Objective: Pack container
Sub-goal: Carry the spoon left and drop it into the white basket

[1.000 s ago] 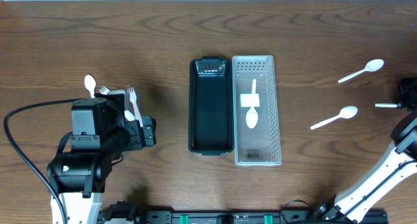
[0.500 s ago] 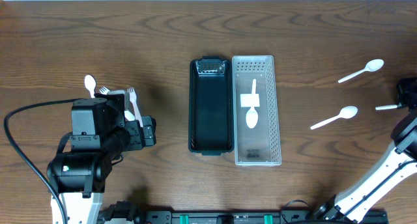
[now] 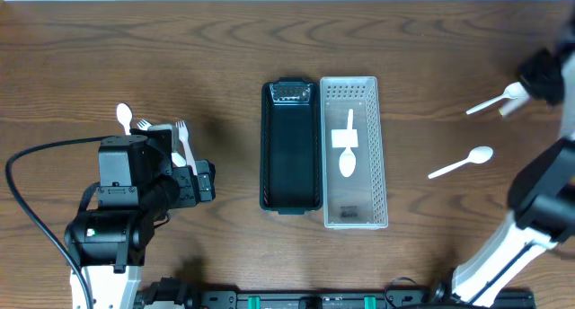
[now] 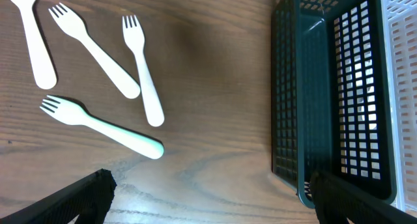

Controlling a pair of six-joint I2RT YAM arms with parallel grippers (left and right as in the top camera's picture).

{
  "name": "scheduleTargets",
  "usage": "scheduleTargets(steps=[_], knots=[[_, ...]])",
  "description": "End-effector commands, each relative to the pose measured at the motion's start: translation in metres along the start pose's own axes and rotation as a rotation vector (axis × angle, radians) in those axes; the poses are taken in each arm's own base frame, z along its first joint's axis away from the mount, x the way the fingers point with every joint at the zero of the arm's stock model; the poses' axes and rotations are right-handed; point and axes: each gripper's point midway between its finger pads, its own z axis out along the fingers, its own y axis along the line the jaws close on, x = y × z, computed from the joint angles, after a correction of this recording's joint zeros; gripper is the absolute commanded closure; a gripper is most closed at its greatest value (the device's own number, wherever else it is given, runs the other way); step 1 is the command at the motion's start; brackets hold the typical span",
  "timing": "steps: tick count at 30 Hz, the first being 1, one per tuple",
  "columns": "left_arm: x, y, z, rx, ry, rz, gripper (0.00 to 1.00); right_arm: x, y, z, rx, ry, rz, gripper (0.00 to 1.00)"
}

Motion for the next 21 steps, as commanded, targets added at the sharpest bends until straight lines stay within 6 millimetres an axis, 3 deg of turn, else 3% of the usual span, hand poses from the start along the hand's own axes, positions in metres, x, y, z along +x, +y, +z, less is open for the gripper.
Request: scheduleTargets(steps=[1, 5, 11, 15, 21], knots=[[-0.006, -0.005, -0.006, 0.015, -0.018, 0.003, 0.02, 0.028, 0.056, -0.054, -0.119, -0.046, -0.263, 0.98], [-0.006, -0.005, -0.006, 0.015, -0.018, 0.003, 0.02, 0.084, 0.105, -0.087, -0.190, -0.014, -0.437, 0.96], [-0.006, -0.005, -0.006, 0.015, -0.018, 0.003, 0.02, 0.169, 0.140, -0.095, -0.208, 0.119, -0.613, 0.97], [-0.006, -0.005, -0.006, 0.015, -0.018, 0.003, 0.02, 0.212, 0.150, -0.089, -0.199, 0.172, -0.690, 0.96], [-0.006, -0.005, -0.006, 0.015, -0.018, 0.003, 0.02, 0.274, 0.138, -0.057, -0.142, 0.284, -0.774, 0.96]])
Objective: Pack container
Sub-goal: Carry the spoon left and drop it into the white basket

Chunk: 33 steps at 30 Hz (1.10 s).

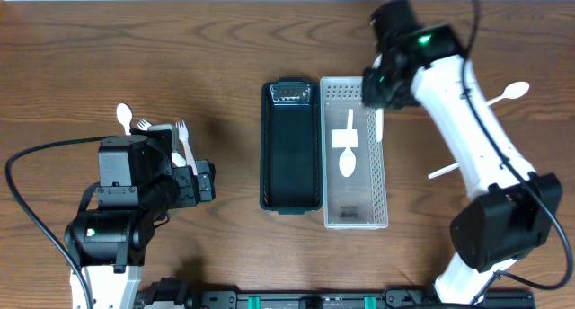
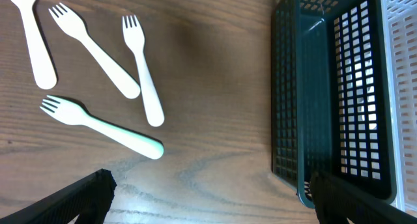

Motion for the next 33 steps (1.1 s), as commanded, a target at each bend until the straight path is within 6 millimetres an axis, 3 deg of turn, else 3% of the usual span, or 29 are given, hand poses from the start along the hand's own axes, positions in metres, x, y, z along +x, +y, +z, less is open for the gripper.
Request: scheduleTargets(steps=[1, 4, 8, 15, 18, 21, 23, 26, 28, 31, 33], knots=[[-0.006, -0.005, -0.006, 0.015, -0.018, 0.003, 0.02, 0.030, 0.010, 0.031, 0.014, 0.090, -0.025, 0.96], [-0.006, -0.005, -0.006, 0.015, -0.019, 0.003, 0.02, 0.048, 0.018, 0.052, 0.016, 0.120, -0.062, 0.95], [-0.006, -0.005, -0.006, 0.015, -0.018, 0.003, 0.02, 0.059, 0.028, 0.066, 0.012, 0.122, -0.095, 0.94], [-0.006, -0.005, -0.006, 0.015, -0.018, 0.003, 0.02, 0.060, 0.034, 0.069, 0.005, 0.112, -0.109, 0.72], [-0.006, -0.005, -0.006, 0.015, -0.018, 0.003, 0.02, 0.059, 0.034, 0.069, 0.003, 0.107, -0.109, 0.71], [-0.006, -0.005, -0.006, 0.015, -0.018, 0.003, 0.02, 0.053, 0.036, 0.068, -0.001, 0.083, -0.101, 0.78], [-0.006, -0.005, -0.006, 0.015, -0.018, 0.003, 0.02, 0.041, 0.035, 0.060, -0.001, 0.039, -0.079, 0.78], [-0.006, -0.005, -0.006, 0.015, -0.018, 0.003, 0.02, 0.001, 0.022, 0.029, 0.027, -0.093, -0.030, 0.73], [-0.006, -0.005, -0.006, 0.015, -0.018, 0.003, 0.02, -0.031, 0.007, 0.001, 0.041, -0.186, 0.024, 0.62], [-0.006, -0.005, -0.006, 0.015, -0.017, 0.003, 0.02, -0.075, -0.029, -0.040, 0.038, -0.309, 0.141, 0.54], [-0.006, -0.005, -0.006, 0.015, -0.018, 0.003, 0.02, -0.097, -0.063, -0.060, 0.038, -0.372, 0.267, 0.41]])
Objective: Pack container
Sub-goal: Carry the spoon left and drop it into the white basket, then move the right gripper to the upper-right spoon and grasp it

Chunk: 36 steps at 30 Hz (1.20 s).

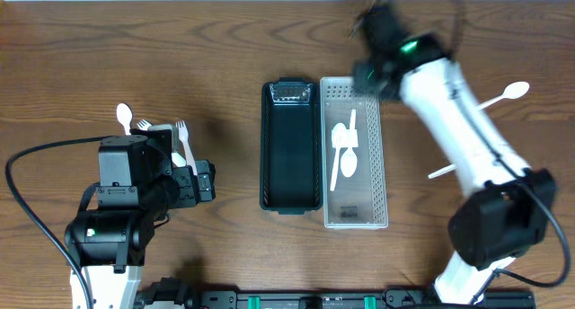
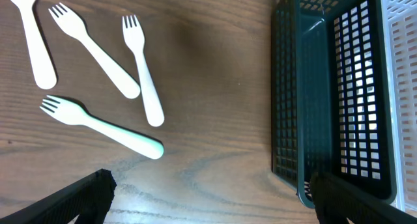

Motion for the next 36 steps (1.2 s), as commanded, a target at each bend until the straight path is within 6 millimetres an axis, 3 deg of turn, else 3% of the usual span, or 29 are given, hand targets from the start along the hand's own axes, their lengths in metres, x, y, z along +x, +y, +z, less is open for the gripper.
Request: scheduleTargets(steps=[1, 3, 7, 9, 13, 18, 24, 32, 36], knots=[[-0.006, -0.005, -0.006, 0.015, -0.018, 0.003, 0.02, -0.060, -0.072, -0.040, 0.074, -0.165, 0.226, 0.42], [-0.006, -0.005, -0.006, 0.015, -0.018, 0.003, 0.02, -0.078, -0.113, -0.046, 0.099, -0.209, 0.358, 0.44], [-0.006, -0.005, -0.006, 0.015, -0.018, 0.003, 0.02, -0.085, -0.208, -0.036, 0.181, -0.224, 0.660, 0.15], [-0.006, -0.005, -0.006, 0.015, -0.018, 0.003, 0.02, -0.080, -0.239, -0.023, 0.201, -0.196, 0.740, 0.01], [-0.006, -0.005, -0.006, 0.015, -0.018, 0.003, 0.02, -0.061, -0.287, 0.021, 0.203, -0.089, 0.865, 0.01], [-0.006, -0.005, -0.006, 0.015, -0.018, 0.002, 0.02, -0.030, -0.314, 0.081, 0.223, 0.055, 0.935, 0.01], [-0.006, -0.005, -0.006, 0.015, -0.018, 0.002, 0.02, -0.012, -0.317, 0.134, 0.234, 0.132, 0.937, 0.01], [-0.006, -0.005, -0.006, 0.015, -0.018, -0.001, 0.02, -0.007, -0.317, 0.163, 0.230, 0.147, 0.943, 0.01], [-0.006, -0.005, -0.006, 0.015, -0.018, -0.002, 0.02, -0.005, -0.321, 0.166, 0.255, 0.139, 0.967, 0.01]])
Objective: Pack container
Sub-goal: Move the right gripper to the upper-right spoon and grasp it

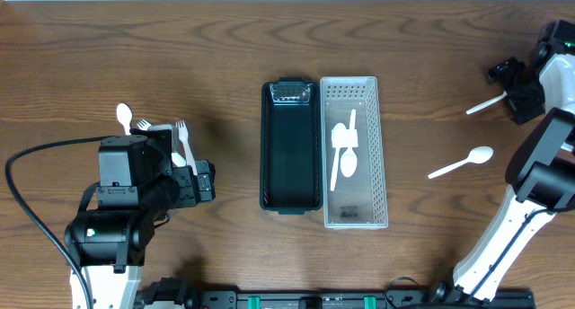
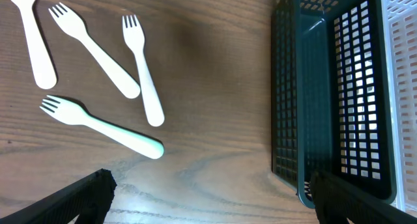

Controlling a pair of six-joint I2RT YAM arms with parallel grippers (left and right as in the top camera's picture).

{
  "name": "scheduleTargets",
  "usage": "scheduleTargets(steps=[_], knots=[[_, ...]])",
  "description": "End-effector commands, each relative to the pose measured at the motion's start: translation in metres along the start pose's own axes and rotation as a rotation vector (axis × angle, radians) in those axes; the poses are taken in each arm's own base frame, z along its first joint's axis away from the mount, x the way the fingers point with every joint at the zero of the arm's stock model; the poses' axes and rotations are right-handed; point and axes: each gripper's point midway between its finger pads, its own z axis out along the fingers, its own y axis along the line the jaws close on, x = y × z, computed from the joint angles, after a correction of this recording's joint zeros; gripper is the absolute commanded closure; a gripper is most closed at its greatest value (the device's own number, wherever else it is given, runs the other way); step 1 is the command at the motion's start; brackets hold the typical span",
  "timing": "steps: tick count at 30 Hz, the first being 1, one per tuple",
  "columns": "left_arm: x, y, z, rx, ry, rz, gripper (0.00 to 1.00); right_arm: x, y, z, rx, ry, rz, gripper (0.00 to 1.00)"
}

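The dark green basket (image 1: 291, 147) stands empty beside the white basket (image 1: 382, 156), which holds two white spoons (image 1: 345, 149). To the right, two more white spoons (image 1: 486, 103) (image 1: 460, 163) lie on the table. My right gripper (image 1: 512, 87) is at the far right edge, open, its dark fingers either side of the upper spoon's bowl end. Over bare wood hangs my left gripper (image 2: 212, 201), open and empty. Beyond it lie three white forks (image 2: 143, 71) (image 2: 94, 51) (image 2: 101, 129) and a spoon (image 2: 32, 42). The green basket (image 2: 313, 100) is to its right.
The left arm's body (image 1: 135, 188) and its black cable (image 1: 36, 210) fill the near left of the table. The right arm's white links (image 1: 530, 201) run down the right edge. A small label (image 1: 350, 210) lies in the white basket's near end.
The right arm was over the far end of the white basket. It now reaches the far right edge, with its gripper at the upper loose spoon. The left arm and the forks are unchanged.
At first the right gripper was at the far right and one spoon lay in the white basket. Then it was over the basket's far right corner with a spoon at it. Then two spoons lay in the basket. Now it is back at the right edge.
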Motion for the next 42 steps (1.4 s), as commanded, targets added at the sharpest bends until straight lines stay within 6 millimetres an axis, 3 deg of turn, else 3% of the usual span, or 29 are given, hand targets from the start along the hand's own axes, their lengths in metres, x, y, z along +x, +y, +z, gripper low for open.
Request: scheduleTargets(steps=[1, 11, 19, 24, 33, 38, 42], knots=[[-0.006, -0.005, -0.006, 0.015, -0.019, -0.001, 0.02, 0.000, -0.001, 0.007, 0.024, -0.013, 0.036, 0.01], [-0.006, -0.005, -0.006, 0.015, -0.019, -0.001, 0.02, -0.006, -0.004, 0.009, 0.047, -0.046, 0.073, 0.01], [-0.006, -0.005, -0.006, 0.015, -0.019, -0.001, 0.02, 0.004, -0.013, 0.027, 0.086, -0.007, 0.071, 0.01], [-0.006, -0.005, -0.006, 0.015, -0.019, -0.001, 0.02, 0.001, -0.013, 0.027, 0.090, -0.018, 0.071, 0.01], [-0.006, -0.005, -0.006, 0.016, -0.018, -0.001, 0.02, 0.002, -0.014, 0.027, 0.093, -0.014, 0.070, 0.25], [-0.006, -0.005, -0.006, 0.016, -0.018, -0.001, 0.02, 0.003, -0.013, 0.027, 0.089, -0.009, 0.070, 0.28], [-0.006, -0.005, -0.006, 0.016, -0.019, -0.001, 0.02, 0.005, -0.015, 0.027, 0.095, -0.002, 0.070, 0.45]])
